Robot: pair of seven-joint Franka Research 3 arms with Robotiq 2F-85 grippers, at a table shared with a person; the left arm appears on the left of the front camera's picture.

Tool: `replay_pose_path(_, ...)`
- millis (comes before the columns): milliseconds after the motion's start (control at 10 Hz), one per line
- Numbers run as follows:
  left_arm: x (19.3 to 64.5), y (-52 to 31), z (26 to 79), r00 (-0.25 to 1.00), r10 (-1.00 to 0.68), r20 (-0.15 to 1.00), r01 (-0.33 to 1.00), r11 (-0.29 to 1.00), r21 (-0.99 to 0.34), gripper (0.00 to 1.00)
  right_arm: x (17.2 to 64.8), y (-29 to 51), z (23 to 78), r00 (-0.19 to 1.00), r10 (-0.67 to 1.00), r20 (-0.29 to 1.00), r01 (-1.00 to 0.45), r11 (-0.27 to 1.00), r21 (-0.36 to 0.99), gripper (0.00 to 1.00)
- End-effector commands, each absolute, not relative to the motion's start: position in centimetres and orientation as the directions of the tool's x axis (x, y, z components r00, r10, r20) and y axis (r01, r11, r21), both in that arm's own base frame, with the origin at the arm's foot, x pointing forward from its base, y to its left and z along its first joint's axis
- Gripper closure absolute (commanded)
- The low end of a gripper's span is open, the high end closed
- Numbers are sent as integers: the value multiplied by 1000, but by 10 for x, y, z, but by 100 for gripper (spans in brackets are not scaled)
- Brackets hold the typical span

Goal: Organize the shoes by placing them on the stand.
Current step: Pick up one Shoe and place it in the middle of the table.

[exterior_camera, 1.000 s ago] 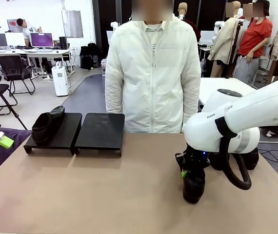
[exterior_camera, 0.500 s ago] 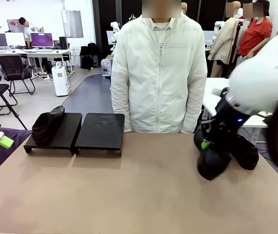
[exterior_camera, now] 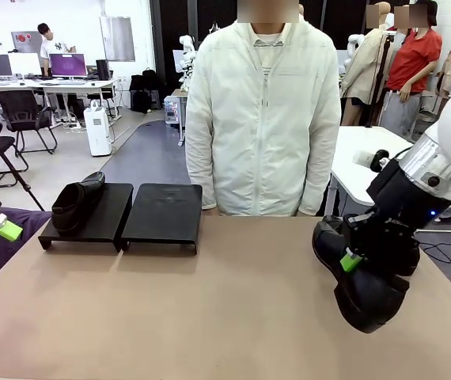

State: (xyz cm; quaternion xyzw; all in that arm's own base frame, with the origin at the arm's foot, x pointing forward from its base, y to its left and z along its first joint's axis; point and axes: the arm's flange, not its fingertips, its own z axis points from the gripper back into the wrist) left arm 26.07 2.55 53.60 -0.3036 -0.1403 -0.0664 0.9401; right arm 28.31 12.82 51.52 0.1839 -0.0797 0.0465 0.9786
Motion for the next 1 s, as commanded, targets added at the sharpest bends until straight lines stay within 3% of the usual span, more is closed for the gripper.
replay_pose_path(0, 260, 28, 536, 949, -50, 312, 226, 796, -562, 0, 291, 130, 515, 985, 41, 168, -100, 928, 360, 100)
replay_pose_path(100, 260, 28, 536, 949, -50, 312, 226, 796, -562, 0, 283, 128, 515, 983, 62, 173, -120, 928, 353, 100)
replay_pose_path(200, 260, 28, 536, 949, -50, 312, 226, 796, -562, 0, 286, 158, 509, 963, 182, 198, -229, 942, 244, 100)
replay_pose_path(400, 260, 28, 536, 949, -50, 312, 226, 796, -562, 0, 291, 268, 473, 917, 352, 189, -372, 925, 81, 100)
replay_pose_path(500, 260, 28, 536, 949, -50, 312, 226, 796, -562, 0, 300, 317, 450, 898, 414, 151, -429, 899, 85, 100)
replay_pose_path(700, 260, 28, 536, 949, -50, 312, 226, 796, -562, 0, 307, 397, 419, 906, 401, 137, -412, 909, 64, 100)
replay_pose_path(900, 260, 28, 536, 949, -50, 312, 226, 796, -562, 0, 317, 445, 398, 946, 288, 151, -295, 955, 25, 100)
